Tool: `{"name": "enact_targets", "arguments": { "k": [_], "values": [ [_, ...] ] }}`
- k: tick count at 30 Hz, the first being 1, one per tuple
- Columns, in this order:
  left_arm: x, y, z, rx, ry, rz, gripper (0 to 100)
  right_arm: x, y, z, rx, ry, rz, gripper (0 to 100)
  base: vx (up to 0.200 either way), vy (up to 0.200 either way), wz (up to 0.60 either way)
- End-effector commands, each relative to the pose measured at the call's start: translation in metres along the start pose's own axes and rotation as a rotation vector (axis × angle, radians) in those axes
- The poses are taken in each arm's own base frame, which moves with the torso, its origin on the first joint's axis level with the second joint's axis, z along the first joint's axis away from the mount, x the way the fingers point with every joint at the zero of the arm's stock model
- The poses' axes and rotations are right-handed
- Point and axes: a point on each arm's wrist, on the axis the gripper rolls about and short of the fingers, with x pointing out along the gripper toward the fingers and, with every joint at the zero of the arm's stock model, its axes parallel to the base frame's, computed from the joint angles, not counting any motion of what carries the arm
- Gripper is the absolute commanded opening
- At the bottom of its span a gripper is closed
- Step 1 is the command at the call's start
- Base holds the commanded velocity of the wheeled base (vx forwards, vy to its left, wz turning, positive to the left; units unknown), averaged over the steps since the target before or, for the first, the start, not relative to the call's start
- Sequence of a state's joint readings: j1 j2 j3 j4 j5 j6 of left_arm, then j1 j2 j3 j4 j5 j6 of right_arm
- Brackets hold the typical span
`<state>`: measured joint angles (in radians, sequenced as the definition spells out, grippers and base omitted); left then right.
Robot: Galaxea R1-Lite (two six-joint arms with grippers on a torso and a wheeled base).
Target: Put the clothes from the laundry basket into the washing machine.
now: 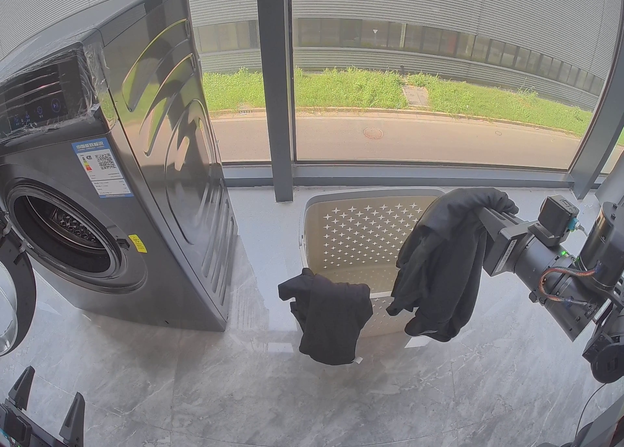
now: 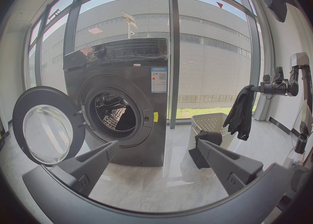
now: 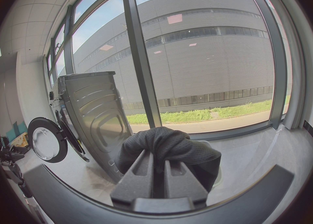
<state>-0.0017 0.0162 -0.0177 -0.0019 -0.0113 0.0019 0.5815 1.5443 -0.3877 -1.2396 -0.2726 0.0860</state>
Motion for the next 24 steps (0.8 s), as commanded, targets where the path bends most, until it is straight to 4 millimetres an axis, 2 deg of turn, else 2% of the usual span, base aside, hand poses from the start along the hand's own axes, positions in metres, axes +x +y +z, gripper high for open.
{"name": "enact_targets", "arguments": {
  "k": [1,9,24],
  "values": [
    [-0.0002,0.0000,-0.0045,0.000,-0.001,-0.001,100,-0.0003,0.0007,0.0005,0.001,-0.003,0.003,0,0.000,0.200,0.00],
    [-0.0003,0.0000,-0.0043,-0.005,0.000,-0.002,100,0.0012,0.0087,-0.0011,0.016,0.002,0.041,0,0.000,0.200,0.00],
    [-0.0002,0.0000,-0.0046,-0.003,0.000,-0.002,100,0.0023,0.0097,0.0018,0.020,-0.011,0.046,0,0.000,0.200,0.00]
  ]
}}
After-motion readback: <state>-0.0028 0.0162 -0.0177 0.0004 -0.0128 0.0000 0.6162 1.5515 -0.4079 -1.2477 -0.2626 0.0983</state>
